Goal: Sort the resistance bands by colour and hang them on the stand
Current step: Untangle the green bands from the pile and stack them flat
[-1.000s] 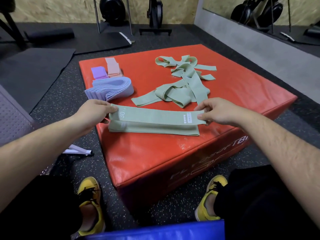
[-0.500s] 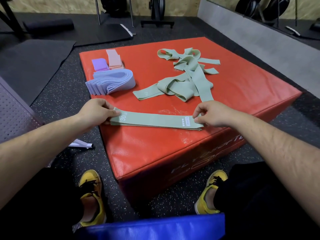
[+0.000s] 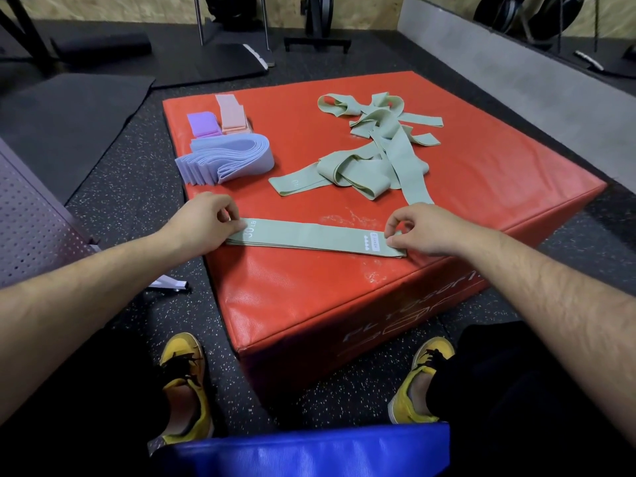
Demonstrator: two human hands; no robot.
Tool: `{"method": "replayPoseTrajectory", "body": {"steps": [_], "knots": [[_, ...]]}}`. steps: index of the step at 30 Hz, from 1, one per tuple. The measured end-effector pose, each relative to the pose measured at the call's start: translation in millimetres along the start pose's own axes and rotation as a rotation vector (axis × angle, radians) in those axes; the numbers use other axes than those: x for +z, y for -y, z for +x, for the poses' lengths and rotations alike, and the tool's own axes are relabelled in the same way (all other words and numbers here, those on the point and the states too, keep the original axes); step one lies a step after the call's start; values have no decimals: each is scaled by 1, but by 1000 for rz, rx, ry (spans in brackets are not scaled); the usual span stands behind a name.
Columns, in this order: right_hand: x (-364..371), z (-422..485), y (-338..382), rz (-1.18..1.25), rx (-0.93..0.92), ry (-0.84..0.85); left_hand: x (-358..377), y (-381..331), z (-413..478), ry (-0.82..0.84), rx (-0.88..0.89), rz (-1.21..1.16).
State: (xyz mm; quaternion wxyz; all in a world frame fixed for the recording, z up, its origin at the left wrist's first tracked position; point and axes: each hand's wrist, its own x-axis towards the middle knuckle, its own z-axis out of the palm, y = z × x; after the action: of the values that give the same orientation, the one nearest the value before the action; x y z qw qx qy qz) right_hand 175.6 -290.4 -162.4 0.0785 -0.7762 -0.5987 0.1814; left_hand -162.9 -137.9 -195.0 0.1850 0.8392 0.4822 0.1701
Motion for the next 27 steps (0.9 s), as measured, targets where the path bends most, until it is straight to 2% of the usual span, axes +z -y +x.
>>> {"method": "replayPoseTrajectory", "body": {"steps": [5,14,19,24,27], "knots": [[-2,-1,4,-15,-6,-1,-1,-1,2,-3,35,46],[-8,35,27,42,-68,-146,12,-53,36,-34,178,34],[-7,65,42,-68,-90,-182,30,-89,70,41,225,10],[-9,88,39,-259,-1,-152,47,-112,96,116,176,-18],[-7,99,32,-270,41,-118,53,-120,107,136,188,-34]]}}
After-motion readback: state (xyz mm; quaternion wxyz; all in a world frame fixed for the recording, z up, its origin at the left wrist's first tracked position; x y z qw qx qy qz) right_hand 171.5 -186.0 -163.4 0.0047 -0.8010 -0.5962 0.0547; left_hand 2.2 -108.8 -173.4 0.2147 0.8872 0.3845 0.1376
